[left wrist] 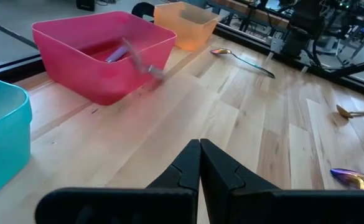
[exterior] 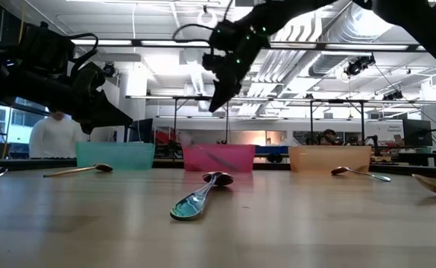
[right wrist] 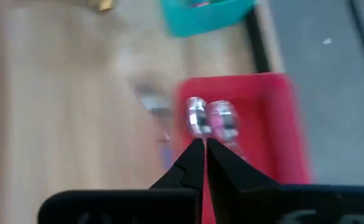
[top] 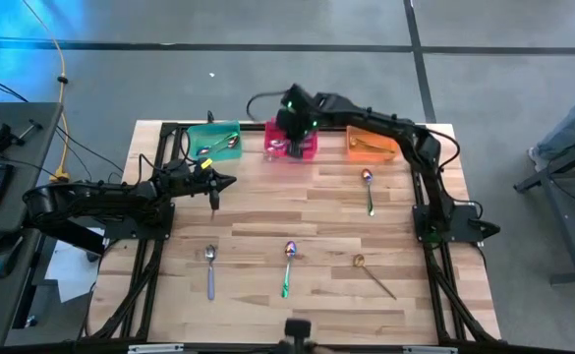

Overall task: Sort silverware by color (type)
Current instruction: Put the purple spoon into the red bin

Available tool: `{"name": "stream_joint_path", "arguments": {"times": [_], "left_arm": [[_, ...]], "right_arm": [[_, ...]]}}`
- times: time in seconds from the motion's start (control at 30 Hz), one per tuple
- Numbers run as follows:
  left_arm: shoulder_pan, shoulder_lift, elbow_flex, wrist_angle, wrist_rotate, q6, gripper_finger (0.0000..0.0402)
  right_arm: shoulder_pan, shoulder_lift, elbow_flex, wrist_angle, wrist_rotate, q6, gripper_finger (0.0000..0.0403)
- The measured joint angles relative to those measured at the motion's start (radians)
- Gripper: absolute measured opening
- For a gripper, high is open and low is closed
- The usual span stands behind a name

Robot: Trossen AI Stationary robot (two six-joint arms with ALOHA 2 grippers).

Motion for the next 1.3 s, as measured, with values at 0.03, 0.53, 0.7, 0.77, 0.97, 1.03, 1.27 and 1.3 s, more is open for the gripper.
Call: {"name": "stream_joint_path", "arguments": {"times": [0.03, 0.53, 0.7, 0.77, 0.97, 1.03, 1.27, 1.3], "left_arm": [[0.0, 0.0, 0.0, 0.0, 0.0, 0.0, 0.0], [0.0, 0.0, 0.0, -0.003, -0.001, 0.006, 0.0], [0.0, 0.001, 0.001, -0.019, -0.001, 0.007, 0.0], [0.0, 0.002, 0.001, -0.028, -0.001, 0.008, 0.0], [-0.001, 0.002, 0.001, -0.044, -0.001, 0.024, 0.0], [-0.001, 0.002, 0.001, -0.045, -0.001, 0.025, 0.0], [-0.001, 0.002, 0.001, -0.051, -0.002, 0.026, 0.0], [-0.001, 0.002, 0.001, -0.051, -0.002, 0.026, 0.0]], "right_arm": [[-0.019, 0.005, 0.0, 0.023, -0.002, -0.01, 0.0001], [0.069, 0.048, -0.002, -0.009, -0.126, 0.109, 0.0032], [0.139, 0.101, -0.002, 0.01, -0.056, 0.247, 0.0093], [0.154, 0.128, -0.002, 0.005, -0.016, 0.286, 0.0111], [0.159, 0.157, -0.003, 0.012, -0.009, 0.358, 0.0118], [0.156, 0.169, -0.003, 0.024, 0.008, 0.371, 0.0114], [0.151, 0.209, -0.003, 0.032, 0.108, 0.413, 0.0115], [0.147, 0.214, -0.003, 0.033, 0.107, 0.417, 0.0115]]}}
